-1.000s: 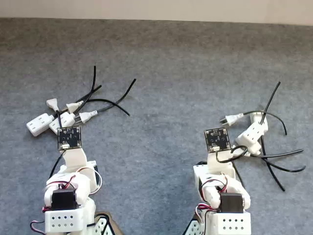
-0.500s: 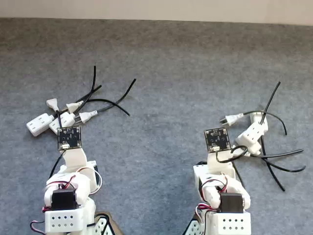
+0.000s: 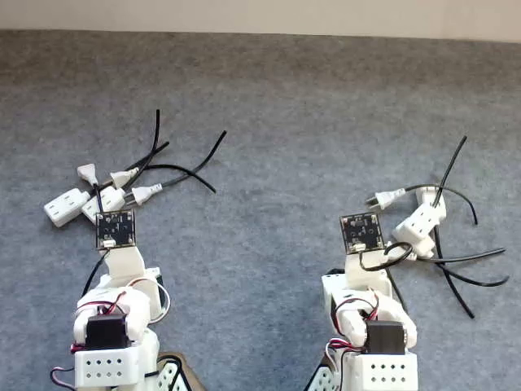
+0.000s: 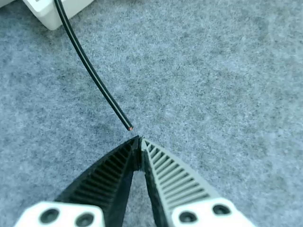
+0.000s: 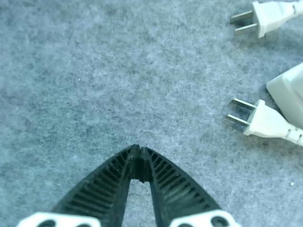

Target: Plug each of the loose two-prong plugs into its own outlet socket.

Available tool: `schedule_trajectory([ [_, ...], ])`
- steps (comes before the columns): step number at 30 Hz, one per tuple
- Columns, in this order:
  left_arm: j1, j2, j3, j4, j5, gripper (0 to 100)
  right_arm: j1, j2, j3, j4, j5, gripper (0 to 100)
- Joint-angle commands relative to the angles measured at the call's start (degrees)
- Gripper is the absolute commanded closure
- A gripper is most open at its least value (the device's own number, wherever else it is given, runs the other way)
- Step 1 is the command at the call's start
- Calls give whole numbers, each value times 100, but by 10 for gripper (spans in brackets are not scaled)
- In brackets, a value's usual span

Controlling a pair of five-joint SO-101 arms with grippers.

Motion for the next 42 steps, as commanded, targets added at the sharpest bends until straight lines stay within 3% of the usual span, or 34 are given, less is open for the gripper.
schedule_trajectory([
  [1, 40, 4, 110, 35, 26, 994, 57, 57, 760, 31, -44, 990],
  [9, 40, 4, 110, 35, 26, 994, 48, 57, 760, 31, -44, 990],
  [15, 40, 4, 110, 35, 26, 994, -664, 48, 743, -163, -35, 987],
  [25, 40, 4, 110, 35, 26, 994, -796, 48, 734, -198, -70, 987],
  [30, 40, 4, 110, 35, 26, 994, -804, 48, 541, -1464, -44, 987],
  [35, 40, 4, 110, 35, 26, 994, -391, 84, -558, -2062, 352, 950],
  [38, 40, 4, 110, 35, 26, 994, 110, 110, -1341, -2053, 141, 891],
  [42, 40, 4, 110, 35, 26, 994, 1297, 180, -2176, -1868, -422, 822],
])
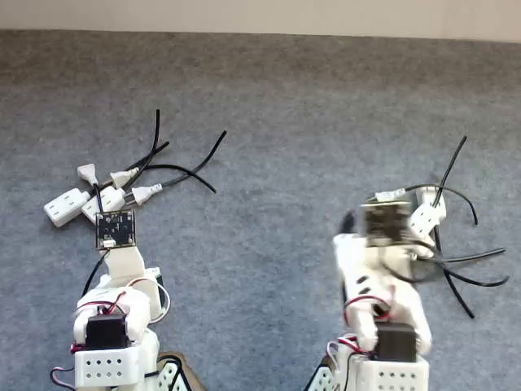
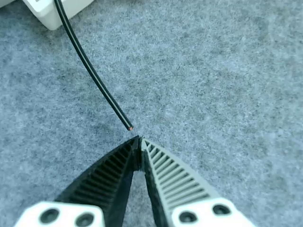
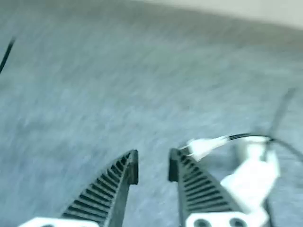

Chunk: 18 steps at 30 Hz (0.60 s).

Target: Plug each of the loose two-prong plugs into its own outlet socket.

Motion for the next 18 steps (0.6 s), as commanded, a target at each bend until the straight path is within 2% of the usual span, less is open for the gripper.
schedule_trajectory([
  [1, 40, 4, 110, 35, 26, 994, 1077, 233, -971, 75, -466, 812],
  [5, 40, 4, 110, 35, 26, 994, 1719, 1244, -1666, 286, -818, 802],
  [12, 40, 4, 110, 35, 26, 994, 1798, 4013, -2897, 470, -1495, 800],
  [18, 40, 4, 110, 35, 26, 994, 2167, 5947, -3749, 453, -2031, 800],
])
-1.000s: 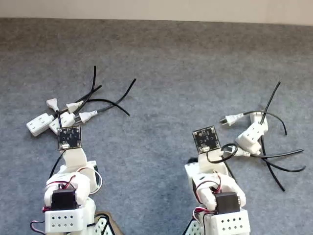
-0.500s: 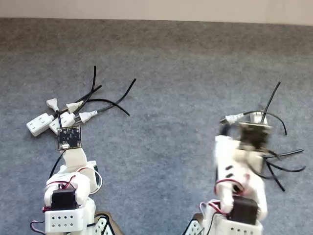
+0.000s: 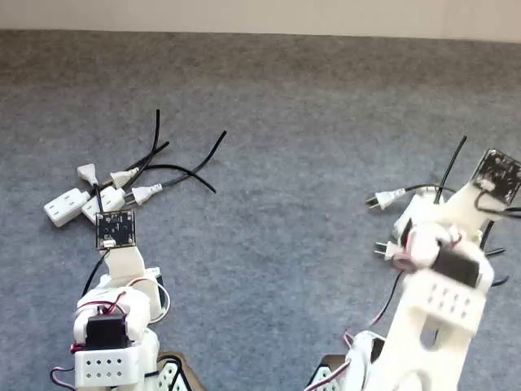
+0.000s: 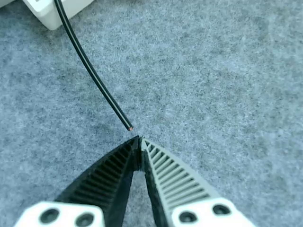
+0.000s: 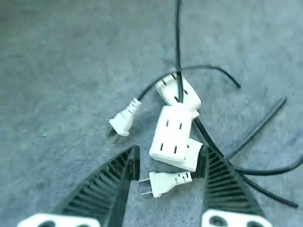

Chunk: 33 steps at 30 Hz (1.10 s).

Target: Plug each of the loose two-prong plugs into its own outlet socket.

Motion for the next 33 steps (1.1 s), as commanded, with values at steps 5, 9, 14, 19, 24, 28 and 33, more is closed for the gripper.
schedule_trajectory([
  [5, 40, 4, 110, 35, 26, 994, 242, 1824, -1174, 4, -369, 799],
  [9, 40, 4, 110, 35, 26, 994, 198, 2422, -1569, -4, -378, 799],
  [14, 40, 4, 110, 35, 26, 994, 189, 3275, -1701, -541, -387, 799],
  [19, 40, 4, 110, 35, 26, 994, 57, 3890, -1710, -998, -352, 799],
  [24, 40, 4, 110, 35, 26, 994, -101, 4110, -1710, -998, -352, 803],
  [28, 40, 4, 110, 35, 26, 994, -101, 4119, -1710, -989, -352, 800],
  [33, 40, 4, 110, 35, 26, 994, -101, 4101, -1710, -989, -352, 803],
])
